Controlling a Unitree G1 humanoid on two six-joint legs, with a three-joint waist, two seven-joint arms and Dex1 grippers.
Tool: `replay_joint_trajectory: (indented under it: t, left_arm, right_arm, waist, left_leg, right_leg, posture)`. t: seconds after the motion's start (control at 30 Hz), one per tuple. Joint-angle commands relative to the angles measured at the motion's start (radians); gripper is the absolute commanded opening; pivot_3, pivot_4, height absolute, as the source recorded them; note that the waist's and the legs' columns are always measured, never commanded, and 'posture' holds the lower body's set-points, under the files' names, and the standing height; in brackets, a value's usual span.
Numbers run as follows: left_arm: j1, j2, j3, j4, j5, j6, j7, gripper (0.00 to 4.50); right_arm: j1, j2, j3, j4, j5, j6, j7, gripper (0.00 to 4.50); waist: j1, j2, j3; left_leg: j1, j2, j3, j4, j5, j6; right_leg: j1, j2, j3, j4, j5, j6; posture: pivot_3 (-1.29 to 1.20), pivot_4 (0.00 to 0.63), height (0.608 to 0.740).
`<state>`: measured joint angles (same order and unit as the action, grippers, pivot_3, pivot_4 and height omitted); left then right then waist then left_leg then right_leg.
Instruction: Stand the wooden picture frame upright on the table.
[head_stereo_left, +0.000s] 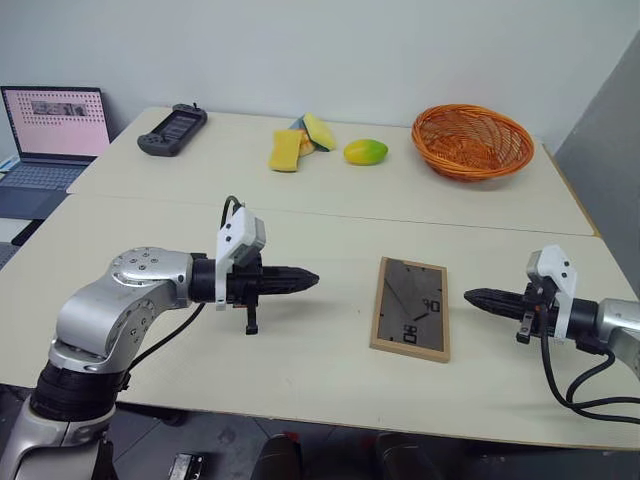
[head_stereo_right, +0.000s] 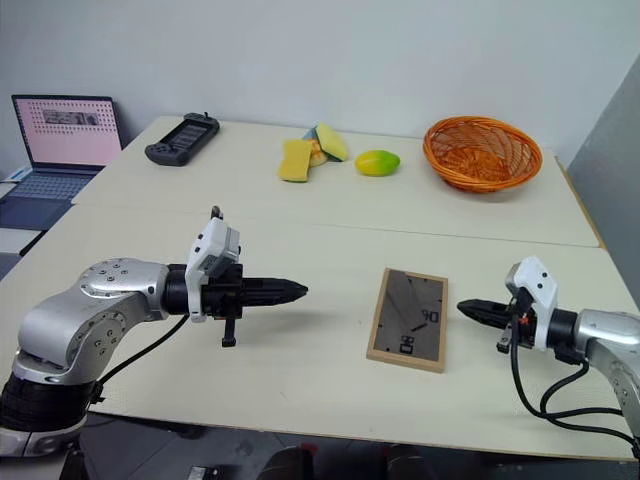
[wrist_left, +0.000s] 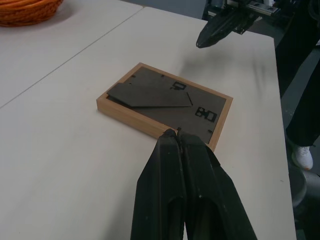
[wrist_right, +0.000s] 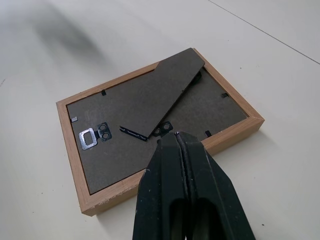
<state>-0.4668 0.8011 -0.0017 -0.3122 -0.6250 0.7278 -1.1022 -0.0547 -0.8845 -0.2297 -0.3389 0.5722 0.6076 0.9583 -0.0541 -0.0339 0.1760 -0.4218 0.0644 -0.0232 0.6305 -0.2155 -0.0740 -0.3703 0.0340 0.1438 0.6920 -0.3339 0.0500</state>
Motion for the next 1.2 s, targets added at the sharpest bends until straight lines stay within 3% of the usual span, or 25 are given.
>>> replay_joint_trajectory:
  t: [0.03, 0.9, 1.2]
  left_arm:
    - [-0.013, 0.000, -0.011, -0.019, 0.005, -0.031, -0.016, 0.03]
    - [-0.056, -0.045, -0.037, 0.031, 0.054, -0.045, 0.047, 0.03]
    - [-0.126, -0.113, -0.131, 0.244, 0.143, -0.140, -0.018, 0.03]
  right_arm:
    - [0.003, 0.001, -0.051, -0.038, 0.027, 0.003, -0.012, 0.00]
    - [-0.001, 0.017, -0.045, -0.042, -0.002, 0.000, -0.058, 0.00]
    - [0.005, 0.132, -0.029, 0.013, -0.149, -0.066, -0.267, 0.00]
  waist:
    - [0.000, 0.000, 0.000]
    - [0.003, 0.000, 0.000]
    - [0.004, 0.000, 0.000]
  left_leg:
    - [0.000, 0.000, 0.000, 0.000, 0.000, 0.000]
    - [-0.001, 0.000, 0.000, 0.000, 0.000, 0.000]
    - [-0.001, 0.000, 0.000, 0.001, 0.000, 0.001]
  right_leg:
    - [0.000, 0.000, 0.000, 0.000, 0.000, 0.000]
    - [0.000, 0.000, 0.000, 0.000, 0.000, 0.000]
    - [0.000, 0.000, -0.001, 0.002, 0.000, 0.000]
  posture:
    - [0.00, 0.150, 0.740]
    - [0.00, 0.150, 0.740]
    - [0.00, 0.150, 0.740]
